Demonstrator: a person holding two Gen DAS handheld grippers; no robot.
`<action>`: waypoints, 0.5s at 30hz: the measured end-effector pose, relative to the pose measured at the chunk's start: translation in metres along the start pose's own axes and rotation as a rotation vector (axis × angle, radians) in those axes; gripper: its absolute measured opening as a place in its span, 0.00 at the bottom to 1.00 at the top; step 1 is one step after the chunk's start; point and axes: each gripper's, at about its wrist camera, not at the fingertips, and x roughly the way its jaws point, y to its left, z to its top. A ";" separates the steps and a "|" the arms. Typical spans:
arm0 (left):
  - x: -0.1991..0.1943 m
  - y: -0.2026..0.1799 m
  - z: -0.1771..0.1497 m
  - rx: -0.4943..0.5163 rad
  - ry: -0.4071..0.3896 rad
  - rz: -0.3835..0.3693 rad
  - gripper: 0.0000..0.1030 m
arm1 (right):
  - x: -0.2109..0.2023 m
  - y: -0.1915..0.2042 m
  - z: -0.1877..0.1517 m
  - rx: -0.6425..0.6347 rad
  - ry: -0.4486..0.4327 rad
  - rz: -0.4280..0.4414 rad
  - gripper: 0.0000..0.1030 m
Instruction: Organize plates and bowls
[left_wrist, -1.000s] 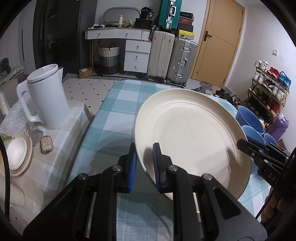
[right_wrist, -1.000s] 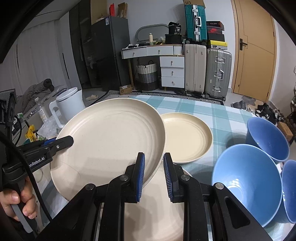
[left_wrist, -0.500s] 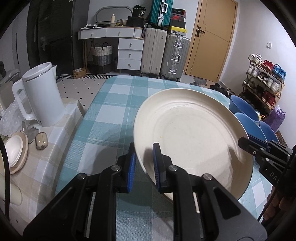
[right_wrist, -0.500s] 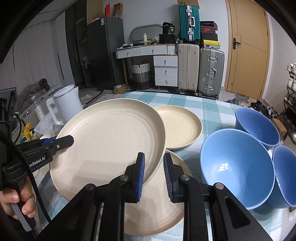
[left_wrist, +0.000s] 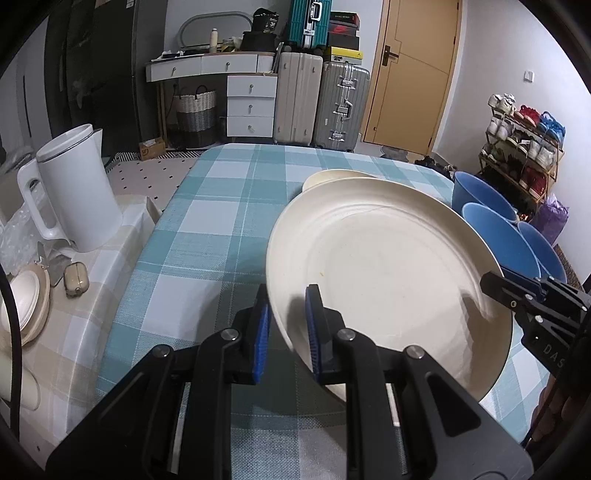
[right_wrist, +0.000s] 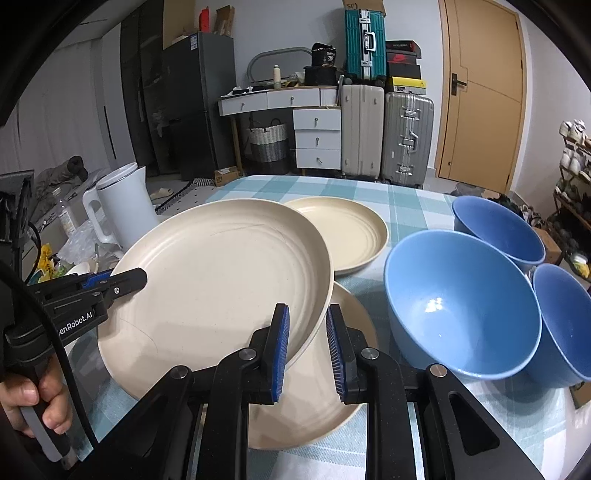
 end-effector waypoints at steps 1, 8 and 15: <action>0.002 -0.001 -0.001 0.003 0.001 0.003 0.14 | 0.000 -0.002 -0.001 0.007 0.004 0.005 0.21; 0.015 -0.006 -0.008 0.024 0.006 -0.015 0.14 | 0.002 -0.009 -0.010 0.018 0.021 -0.024 0.21; 0.028 -0.012 -0.016 0.050 0.014 -0.016 0.15 | 0.008 -0.011 -0.020 0.018 0.035 -0.054 0.21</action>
